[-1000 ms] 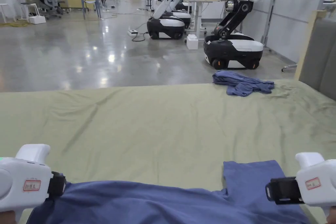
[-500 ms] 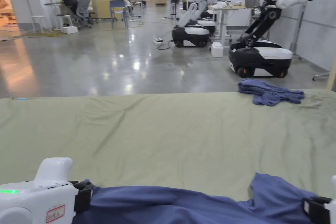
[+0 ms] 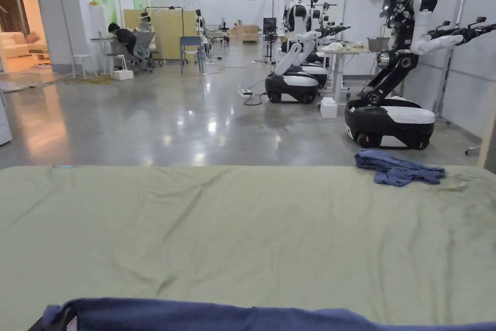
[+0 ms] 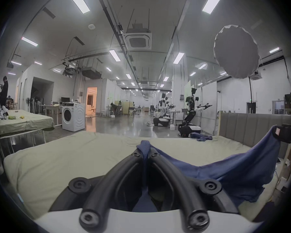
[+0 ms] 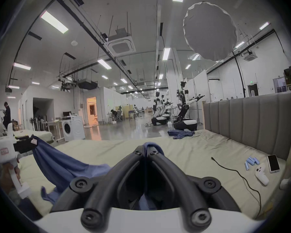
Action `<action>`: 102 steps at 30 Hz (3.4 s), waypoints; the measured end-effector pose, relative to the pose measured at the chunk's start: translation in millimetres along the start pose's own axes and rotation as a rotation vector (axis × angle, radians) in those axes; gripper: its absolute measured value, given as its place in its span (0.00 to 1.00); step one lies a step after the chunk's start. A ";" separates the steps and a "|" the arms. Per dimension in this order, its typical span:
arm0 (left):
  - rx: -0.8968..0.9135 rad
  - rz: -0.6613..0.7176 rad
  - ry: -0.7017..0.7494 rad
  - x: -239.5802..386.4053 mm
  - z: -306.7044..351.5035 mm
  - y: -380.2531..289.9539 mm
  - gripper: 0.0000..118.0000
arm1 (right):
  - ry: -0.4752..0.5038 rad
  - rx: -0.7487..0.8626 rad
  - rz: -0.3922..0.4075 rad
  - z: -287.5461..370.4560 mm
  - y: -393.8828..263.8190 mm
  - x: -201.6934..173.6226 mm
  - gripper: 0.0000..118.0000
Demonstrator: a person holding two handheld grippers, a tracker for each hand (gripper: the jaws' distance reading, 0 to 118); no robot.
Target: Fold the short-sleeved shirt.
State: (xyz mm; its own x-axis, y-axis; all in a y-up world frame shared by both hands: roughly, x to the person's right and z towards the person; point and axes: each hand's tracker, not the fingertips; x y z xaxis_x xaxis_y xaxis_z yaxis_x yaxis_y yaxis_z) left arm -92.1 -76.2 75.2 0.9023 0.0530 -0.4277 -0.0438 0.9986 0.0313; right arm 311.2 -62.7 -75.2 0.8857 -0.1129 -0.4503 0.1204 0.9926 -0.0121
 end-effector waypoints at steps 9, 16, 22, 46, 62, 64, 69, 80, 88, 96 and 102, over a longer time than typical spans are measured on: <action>-0.123 -0.034 0.053 -27.3 69.2 -8.5 0.03 | -0.039 -0.091 -0.024 55.2 10.4 0.7 0.03; -0.185 0.049 -0.092 -35.7 -34.3 -7.9 0.03 | 0.054 -0.167 -0.063 -57.5 5.9 22.3 0.03; -0.153 0.064 -0.150 -31.7 -220.2 77.4 0.03 | 0.060 -0.109 -0.065 -237.6 81.9 35.5 0.03; 0.211 0.148 -0.153 -40.3 -264.1 214.4 0.03 | 0.178 0.270 0.071 -261.4 233.4 31.8 0.03; -0.414 0.029 -0.100 -84.3 -27.5 -25.2 0.03 | 0.157 -0.324 -0.001 -29.4 -7.0 17.7 0.03; -0.515 -0.029 -0.100 -88.9 -5.3 -38.2 0.03 | 0.141 -0.407 0.045 -10.9 -21.1 12.8 0.03; -0.743 -0.065 -0.095 -95.0 3.3 -79.6 0.03 | 0.075 -0.706 -0.042 -9.0 -82.7 32.5 0.03; -0.928 -0.133 -0.056 -113.2 -28.9 -97.9 0.94 | -0.043 -0.861 -0.038 -40.6 -94.5 55.3 0.59; -0.407 0.032 -0.037 -85.3 20.8 -18.0 0.89 | -0.092 -0.308 0.081 9.2 -19.9 40.7 0.90; -0.297 0.064 -0.061 -61.2 30.0 -11.2 0.00 | -0.030 -0.265 0.002 16.2 -27.7 12.3 0.03; -0.549 -0.050 -0.134 -92.2 4.1 -1.4 0.00 | 0.007 -0.305 0.016 11.2 -33.9 6.0 0.03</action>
State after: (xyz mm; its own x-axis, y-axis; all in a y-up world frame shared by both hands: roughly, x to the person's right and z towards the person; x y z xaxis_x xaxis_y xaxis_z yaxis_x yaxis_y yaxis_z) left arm -173.4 -82.6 118.3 0.9540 0.0392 -0.2971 -0.1836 0.8601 -0.4759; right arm 317.5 -97.5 -67.5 0.8833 -0.0975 -0.4585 -0.0351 0.9617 -0.2720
